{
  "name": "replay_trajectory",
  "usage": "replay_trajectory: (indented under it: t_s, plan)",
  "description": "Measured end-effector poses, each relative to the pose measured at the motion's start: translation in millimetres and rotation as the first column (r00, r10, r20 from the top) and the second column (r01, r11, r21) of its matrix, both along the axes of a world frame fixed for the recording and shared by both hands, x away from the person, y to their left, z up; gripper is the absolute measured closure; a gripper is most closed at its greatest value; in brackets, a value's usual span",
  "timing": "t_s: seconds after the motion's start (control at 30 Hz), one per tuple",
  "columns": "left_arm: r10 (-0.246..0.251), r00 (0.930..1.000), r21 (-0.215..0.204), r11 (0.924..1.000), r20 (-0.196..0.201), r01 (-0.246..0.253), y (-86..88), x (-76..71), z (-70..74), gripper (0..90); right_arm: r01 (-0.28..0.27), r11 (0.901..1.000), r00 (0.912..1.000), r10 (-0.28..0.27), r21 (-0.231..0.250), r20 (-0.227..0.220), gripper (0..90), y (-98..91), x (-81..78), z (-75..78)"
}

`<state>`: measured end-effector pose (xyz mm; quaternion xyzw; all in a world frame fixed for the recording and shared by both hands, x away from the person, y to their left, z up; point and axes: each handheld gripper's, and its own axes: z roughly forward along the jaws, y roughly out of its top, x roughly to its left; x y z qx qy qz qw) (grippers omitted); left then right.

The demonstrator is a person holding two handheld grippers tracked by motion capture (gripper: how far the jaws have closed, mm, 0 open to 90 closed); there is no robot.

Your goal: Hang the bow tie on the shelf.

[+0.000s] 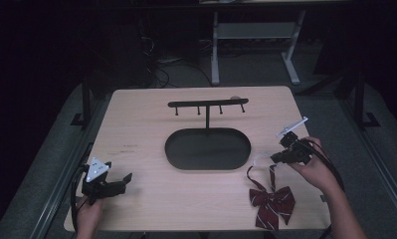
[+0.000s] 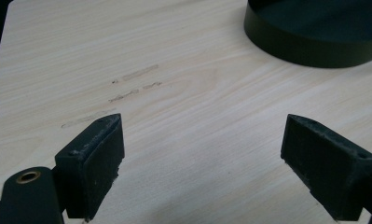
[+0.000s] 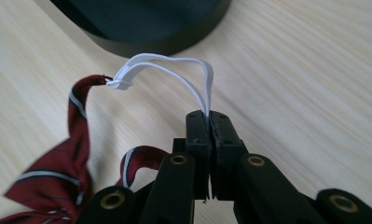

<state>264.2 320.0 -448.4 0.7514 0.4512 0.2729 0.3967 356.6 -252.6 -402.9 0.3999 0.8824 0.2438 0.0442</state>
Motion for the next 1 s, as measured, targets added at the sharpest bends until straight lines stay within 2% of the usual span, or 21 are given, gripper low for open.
replay_trajectory:
  t_s: [0.2,0.37,0.53,0.63,1.0]
  plan:
    - [-0.002,1.0,0.005,1.0,0.005,0.002,0.0,-1.0,0.6,13.0,-0.03,0.9987,0.9995,0.03,0.04,-0.006,87.5,5.5,-2.4,14.0]
    - [-0.001,1.0,0.001,1.0,0.004,0.001,0.3,-1.4,0.7,13.0,-0.042,0.9984,0.9991,0.042,0.037,-0.001,87.5,8.7,-3.4,21.5]
    - [-0.002,1.0,-0.002,1.0,0.003,0.002,0.1,-1.0,0.1,13.1,-0.054,0.9958,0.9984,0.053,0.074,0.022,87.5,11.0,-6.7,35.0]
    - [-0.002,1.0,-0.003,1.0,0.004,0.002,0.3,-0.9,0.3,13.1,-0.07,0.9954,0.9969,0.068,0.065,0.04,87.6,15.4,-9.4,43.9]
    - [-0.01,0.9999,0.004,0.9999,0.011,0.01,-0.1,-1.7,0.9,13.0,-0.092,0.994,0.9941,0.088,0.058,0.063,87.7,24.1,-9.5,61.0]
